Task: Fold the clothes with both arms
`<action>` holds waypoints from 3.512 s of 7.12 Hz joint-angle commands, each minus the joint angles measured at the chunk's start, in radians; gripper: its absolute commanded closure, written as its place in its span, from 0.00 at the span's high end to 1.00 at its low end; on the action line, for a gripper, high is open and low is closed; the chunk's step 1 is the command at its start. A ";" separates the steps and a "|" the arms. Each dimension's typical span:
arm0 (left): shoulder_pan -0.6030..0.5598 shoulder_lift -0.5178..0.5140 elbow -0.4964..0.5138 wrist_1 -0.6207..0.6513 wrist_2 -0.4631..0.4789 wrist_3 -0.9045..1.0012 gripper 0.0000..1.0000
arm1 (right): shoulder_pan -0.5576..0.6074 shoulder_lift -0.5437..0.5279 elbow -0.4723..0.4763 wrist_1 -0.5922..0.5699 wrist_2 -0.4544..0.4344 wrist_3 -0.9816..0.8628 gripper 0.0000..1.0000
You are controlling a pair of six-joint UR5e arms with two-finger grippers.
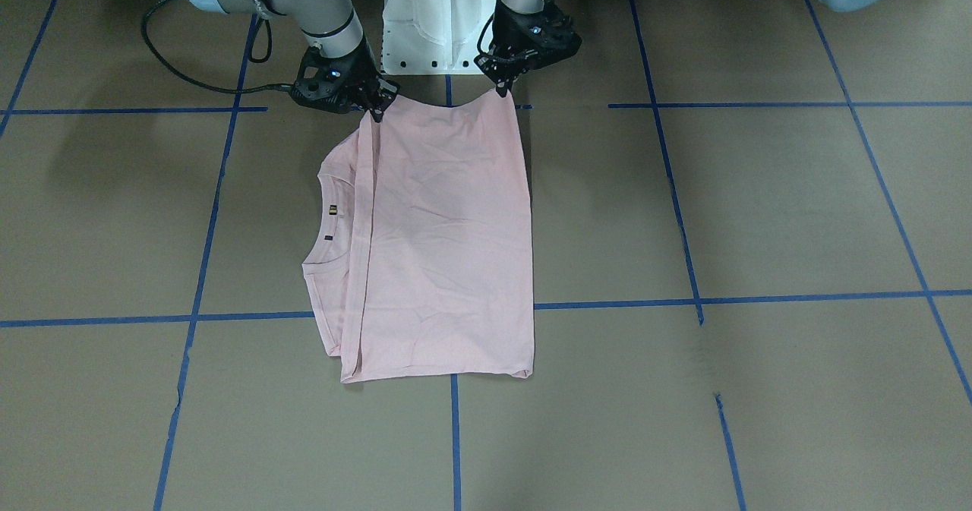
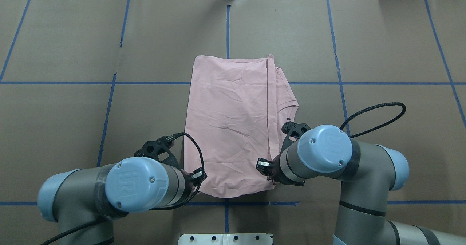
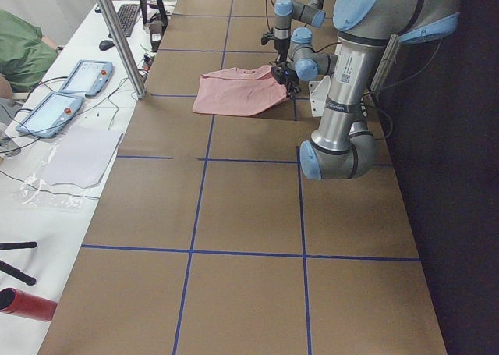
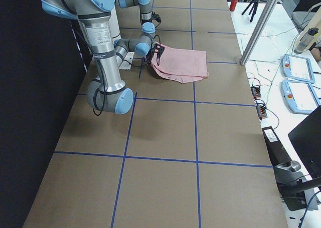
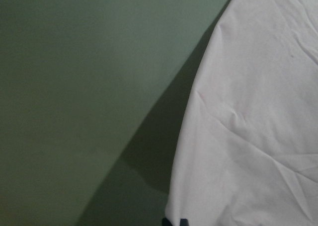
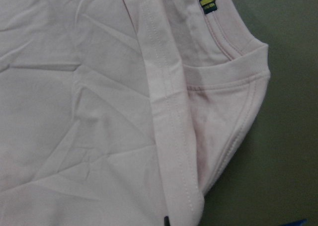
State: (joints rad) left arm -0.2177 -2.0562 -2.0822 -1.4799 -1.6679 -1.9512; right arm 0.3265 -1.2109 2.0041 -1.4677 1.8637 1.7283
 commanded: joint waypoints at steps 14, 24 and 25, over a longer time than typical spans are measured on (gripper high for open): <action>-0.475 -0.271 0.708 -0.559 -0.043 0.175 0.13 | 0.391 0.401 -0.669 0.158 0.061 -0.102 0.67; -0.829 -0.084 0.520 -0.437 -0.403 0.802 1.00 | 0.846 0.300 -0.793 0.081 0.288 -0.913 1.00; -0.885 -0.028 0.416 -0.287 -0.403 1.012 1.00 | 0.914 0.209 -0.678 -0.037 0.302 -1.125 1.00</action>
State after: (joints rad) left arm -1.0273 -2.1568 -1.5377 -1.9248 -2.0498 -1.1730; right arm 1.1558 -0.9065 1.2097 -1.3706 2.1459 0.8575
